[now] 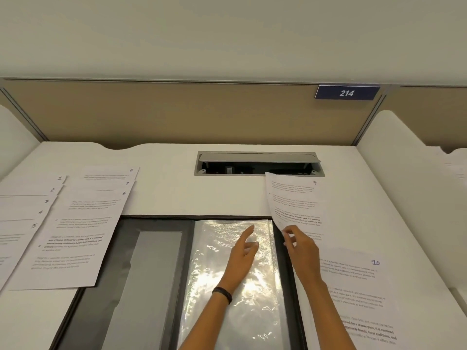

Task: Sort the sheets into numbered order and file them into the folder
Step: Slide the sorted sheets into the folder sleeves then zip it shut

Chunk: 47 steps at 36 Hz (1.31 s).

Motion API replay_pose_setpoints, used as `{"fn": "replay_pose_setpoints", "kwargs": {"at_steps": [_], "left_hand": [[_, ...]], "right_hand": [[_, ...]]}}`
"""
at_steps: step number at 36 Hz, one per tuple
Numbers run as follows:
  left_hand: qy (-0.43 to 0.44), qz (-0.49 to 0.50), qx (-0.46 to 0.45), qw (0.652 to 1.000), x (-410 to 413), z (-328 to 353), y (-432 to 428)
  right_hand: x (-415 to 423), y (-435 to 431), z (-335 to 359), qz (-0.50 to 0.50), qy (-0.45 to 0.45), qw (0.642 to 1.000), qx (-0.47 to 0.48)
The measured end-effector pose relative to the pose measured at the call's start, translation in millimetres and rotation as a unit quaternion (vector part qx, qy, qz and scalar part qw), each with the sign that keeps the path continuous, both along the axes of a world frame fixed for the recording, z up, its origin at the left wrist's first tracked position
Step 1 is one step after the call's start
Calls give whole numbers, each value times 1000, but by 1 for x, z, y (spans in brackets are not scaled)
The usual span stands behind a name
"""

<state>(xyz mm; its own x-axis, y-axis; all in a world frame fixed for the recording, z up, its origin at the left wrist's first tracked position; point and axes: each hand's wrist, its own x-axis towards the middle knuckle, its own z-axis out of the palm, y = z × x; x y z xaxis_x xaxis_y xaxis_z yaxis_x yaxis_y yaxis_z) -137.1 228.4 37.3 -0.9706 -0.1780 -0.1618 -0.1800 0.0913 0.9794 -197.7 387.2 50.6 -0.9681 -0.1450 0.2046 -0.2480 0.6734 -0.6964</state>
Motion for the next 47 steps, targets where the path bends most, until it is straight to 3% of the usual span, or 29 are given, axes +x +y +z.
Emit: {"fn": "replay_pose_setpoints", "kwargs": {"at_steps": [10,17,32,39,43,47], "left_hand": [[-76,-2,111,991,4,11,0],[-71,12,155,985,25,27,-17],[-73,69,99,990,43,26,-57],[-72,79,34,994,48,18,-77],[-70,87,29,993,51,17,-92],[-75,89,29,993,56,15,-107]], "right_hand": [[17,-21,2,131,-114,985,-19],[43,-38,16,195,-126,972,-18],[69,-70,29,246,-225,937,-105],[70,-81,31,219,-215,945,-112],[65,-82,22,138,-184,967,-113],[63,-79,11,33,-98,989,-107]]}}
